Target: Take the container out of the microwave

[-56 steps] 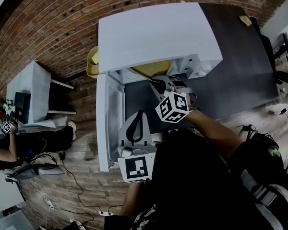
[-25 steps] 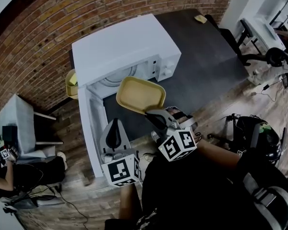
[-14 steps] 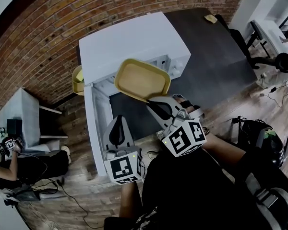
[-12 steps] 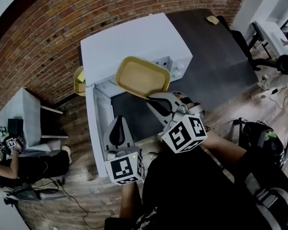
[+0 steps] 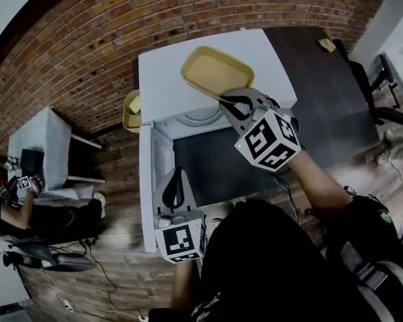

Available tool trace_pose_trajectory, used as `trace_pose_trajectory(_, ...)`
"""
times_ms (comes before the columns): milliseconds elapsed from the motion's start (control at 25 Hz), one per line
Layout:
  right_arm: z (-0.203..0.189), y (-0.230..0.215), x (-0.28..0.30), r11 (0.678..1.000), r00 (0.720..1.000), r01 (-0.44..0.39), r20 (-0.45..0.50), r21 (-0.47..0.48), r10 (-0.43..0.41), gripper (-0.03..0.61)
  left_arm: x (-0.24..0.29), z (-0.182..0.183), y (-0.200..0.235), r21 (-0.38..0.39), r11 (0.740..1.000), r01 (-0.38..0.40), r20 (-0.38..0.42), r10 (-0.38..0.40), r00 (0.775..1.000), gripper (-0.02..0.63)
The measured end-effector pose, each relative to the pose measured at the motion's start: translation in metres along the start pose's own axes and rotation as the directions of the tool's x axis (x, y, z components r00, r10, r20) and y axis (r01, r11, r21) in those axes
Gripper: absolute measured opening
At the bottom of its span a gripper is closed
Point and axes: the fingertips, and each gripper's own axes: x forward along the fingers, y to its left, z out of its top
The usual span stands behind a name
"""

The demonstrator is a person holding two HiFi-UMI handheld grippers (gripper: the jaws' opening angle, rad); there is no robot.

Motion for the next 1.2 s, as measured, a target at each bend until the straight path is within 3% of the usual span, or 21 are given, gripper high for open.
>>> trace_pose_trajectory(400, -0.009, -0.021, 0.045, 0.996, 0.996, -0.086, 0.017, 0.014, 0.086, 0.080, 0.031, 0.007, 0.005, -0.007, 0.997, -0.073, -0.027, 0.073, 0.997, 0.008)
trace_pose_trajectory(640, -0.006, -0.031, 0.042, 0.998, 0.993, -0.057, 0.104, -0.003, 0.057, 0.080, 0.052, 0.017, -0.007, 0.055, 0.991, -0.121, -0.024, 0.122, 0.992, 0.009)
trace_pose_trajectory(800, -0.001, -0.036, 0.035, 0.998, 0.985, -0.054, 0.165, 0.044, 0.046, 0.141, 0.060, 0.022, -0.016, 0.061, 0.995, -0.085, -0.030, 0.086, 0.996, 0.008)
trace_pose_trajectory(880, 0.001, -0.045, 0.027, 0.996, 0.981, -0.028, 0.193, 0.086, 0.011, 0.192, 0.067, 0.026, -0.019, 0.079, 0.995, -0.068, -0.034, 0.071, 0.997, 0.008)
trace_pose_trajectory(1000, 0.004, -0.055, 0.006, 0.985, 0.964, 0.023, 0.259, 0.169, -0.067, 0.192, 0.071, 0.030, -0.021, 0.095, 0.994, -0.056, -0.025, 0.058, 0.998, 0.008)
trace_pose_trajectory(1200, -0.011, -0.072, -0.038, 0.942, 0.892, 0.207, 0.344, 0.264, -0.292, 0.190, 0.070, 0.049, -0.025, 0.115, 0.992, -0.053, 0.056, 0.047, 0.997, 0.008)
